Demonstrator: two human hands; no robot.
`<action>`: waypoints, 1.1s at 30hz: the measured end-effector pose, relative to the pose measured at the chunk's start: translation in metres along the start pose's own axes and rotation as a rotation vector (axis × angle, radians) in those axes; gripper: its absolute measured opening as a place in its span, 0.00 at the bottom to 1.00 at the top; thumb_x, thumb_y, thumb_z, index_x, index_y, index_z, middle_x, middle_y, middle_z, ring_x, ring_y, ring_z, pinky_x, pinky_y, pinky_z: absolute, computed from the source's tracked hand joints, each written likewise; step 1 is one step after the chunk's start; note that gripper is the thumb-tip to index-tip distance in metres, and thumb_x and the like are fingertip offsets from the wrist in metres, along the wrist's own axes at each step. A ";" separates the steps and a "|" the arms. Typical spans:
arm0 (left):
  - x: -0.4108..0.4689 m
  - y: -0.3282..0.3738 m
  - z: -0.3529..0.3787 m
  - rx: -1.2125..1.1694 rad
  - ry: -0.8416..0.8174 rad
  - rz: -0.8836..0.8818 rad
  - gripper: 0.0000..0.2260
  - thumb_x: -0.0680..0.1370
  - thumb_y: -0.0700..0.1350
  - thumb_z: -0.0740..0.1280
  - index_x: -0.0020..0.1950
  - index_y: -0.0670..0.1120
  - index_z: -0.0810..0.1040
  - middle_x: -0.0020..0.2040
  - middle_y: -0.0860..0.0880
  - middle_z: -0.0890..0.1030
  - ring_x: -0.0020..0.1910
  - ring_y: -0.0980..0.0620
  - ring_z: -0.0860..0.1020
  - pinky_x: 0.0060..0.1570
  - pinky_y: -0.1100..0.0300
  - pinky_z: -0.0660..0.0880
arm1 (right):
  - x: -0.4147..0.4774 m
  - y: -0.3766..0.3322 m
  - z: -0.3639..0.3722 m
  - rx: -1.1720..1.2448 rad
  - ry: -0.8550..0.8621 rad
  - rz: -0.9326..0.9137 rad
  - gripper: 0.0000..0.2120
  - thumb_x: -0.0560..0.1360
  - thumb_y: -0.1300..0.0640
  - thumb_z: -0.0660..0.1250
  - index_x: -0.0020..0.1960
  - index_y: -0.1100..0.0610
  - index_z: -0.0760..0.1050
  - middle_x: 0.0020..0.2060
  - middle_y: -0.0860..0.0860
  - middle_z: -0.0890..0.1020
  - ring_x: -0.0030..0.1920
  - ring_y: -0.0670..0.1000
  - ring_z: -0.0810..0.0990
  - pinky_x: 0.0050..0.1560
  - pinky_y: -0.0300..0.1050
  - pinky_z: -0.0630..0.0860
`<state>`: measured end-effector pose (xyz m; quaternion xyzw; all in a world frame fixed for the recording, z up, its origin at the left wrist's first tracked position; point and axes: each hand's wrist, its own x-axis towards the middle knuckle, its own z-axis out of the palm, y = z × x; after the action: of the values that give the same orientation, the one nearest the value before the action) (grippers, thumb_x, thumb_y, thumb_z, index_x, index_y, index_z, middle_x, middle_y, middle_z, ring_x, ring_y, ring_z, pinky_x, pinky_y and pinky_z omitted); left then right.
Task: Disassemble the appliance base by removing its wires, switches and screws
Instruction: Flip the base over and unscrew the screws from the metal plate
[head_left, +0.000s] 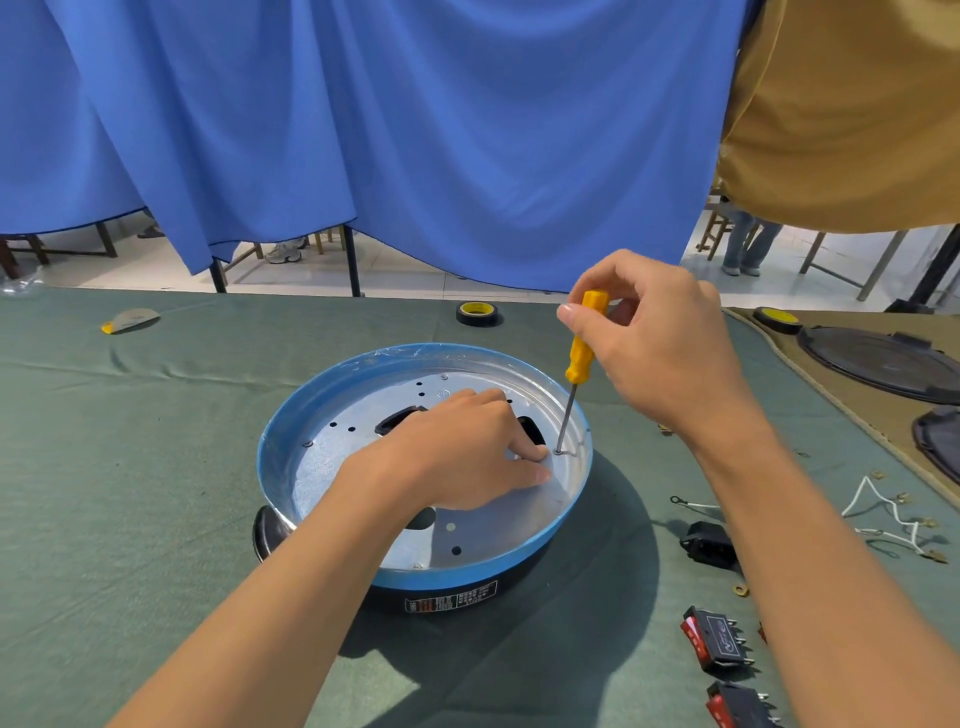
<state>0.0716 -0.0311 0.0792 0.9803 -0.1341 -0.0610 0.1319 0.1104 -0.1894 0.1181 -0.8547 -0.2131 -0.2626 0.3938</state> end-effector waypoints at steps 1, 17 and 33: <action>0.000 0.000 0.000 -0.003 -0.003 0.000 0.15 0.79 0.59 0.61 0.65 0.62 0.76 0.57 0.53 0.72 0.59 0.51 0.68 0.59 0.48 0.70 | 0.000 -0.001 -0.003 0.014 0.004 -0.006 0.03 0.74 0.53 0.72 0.46 0.51 0.81 0.36 0.44 0.79 0.40 0.49 0.78 0.53 0.50 0.76; 0.001 -0.001 0.001 -0.001 0.003 -0.001 0.15 0.79 0.59 0.61 0.65 0.62 0.76 0.56 0.53 0.72 0.58 0.50 0.68 0.59 0.47 0.70 | 0.000 -0.004 -0.001 -0.046 0.005 -0.063 0.03 0.75 0.55 0.71 0.48 0.52 0.81 0.36 0.47 0.80 0.38 0.46 0.77 0.50 0.46 0.74; 0.000 0.000 0.001 0.000 0.008 0.001 0.15 0.79 0.59 0.61 0.65 0.62 0.77 0.56 0.53 0.72 0.58 0.50 0.68 0.59 0.47 0.70 | -0.001 -0.005 0.002 -0.033 -0.036 -0.030 0.04 0.76 0.56 0.69 0.50 0.53 0.77 0.37 0.42 0.79 0.41 0.48 0.78 0.55 0.49 0.74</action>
<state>0.0714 -0.0313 0.0782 0.9804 -0.1338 -0.0571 0.1325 0.1070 -0.1851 0.1192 -0.8622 -0.2287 -0.2567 0.3719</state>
